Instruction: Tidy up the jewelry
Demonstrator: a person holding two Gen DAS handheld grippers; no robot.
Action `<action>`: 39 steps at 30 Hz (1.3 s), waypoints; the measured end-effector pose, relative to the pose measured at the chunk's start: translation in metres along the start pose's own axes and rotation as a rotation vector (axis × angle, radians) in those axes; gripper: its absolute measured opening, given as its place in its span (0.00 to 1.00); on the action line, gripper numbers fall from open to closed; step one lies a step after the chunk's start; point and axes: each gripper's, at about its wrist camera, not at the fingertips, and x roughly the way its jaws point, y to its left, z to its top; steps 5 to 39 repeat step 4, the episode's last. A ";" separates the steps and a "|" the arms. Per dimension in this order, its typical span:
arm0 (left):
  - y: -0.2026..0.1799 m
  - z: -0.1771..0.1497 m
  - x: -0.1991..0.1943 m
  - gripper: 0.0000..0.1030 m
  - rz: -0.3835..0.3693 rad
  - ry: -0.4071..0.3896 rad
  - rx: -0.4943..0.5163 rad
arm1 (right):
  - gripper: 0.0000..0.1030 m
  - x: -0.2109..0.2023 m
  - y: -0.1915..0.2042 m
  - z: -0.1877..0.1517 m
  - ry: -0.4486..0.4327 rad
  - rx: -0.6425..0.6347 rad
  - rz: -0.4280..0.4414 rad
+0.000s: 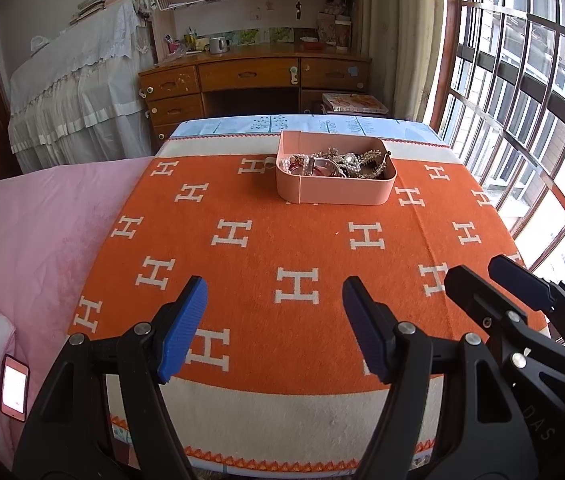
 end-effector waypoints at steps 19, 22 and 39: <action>0.001 -0.003 0.002 0.66 -0.001 0.010 -0.003 | 0.53 0.001 0.000 0.002 0.002 0.001 -0.002; 0.001 -0.003 0.002 0.66 -0.001 0.010 -0.003 | 0.53 0.001 0.000 0.002 0.002 0.001 -0.002; 0.001 -0.003 0.002 0.66 -0.001 0.010 -0.003 | 0.53 0.001 0.000 0.002 0.002 0.001 -0.002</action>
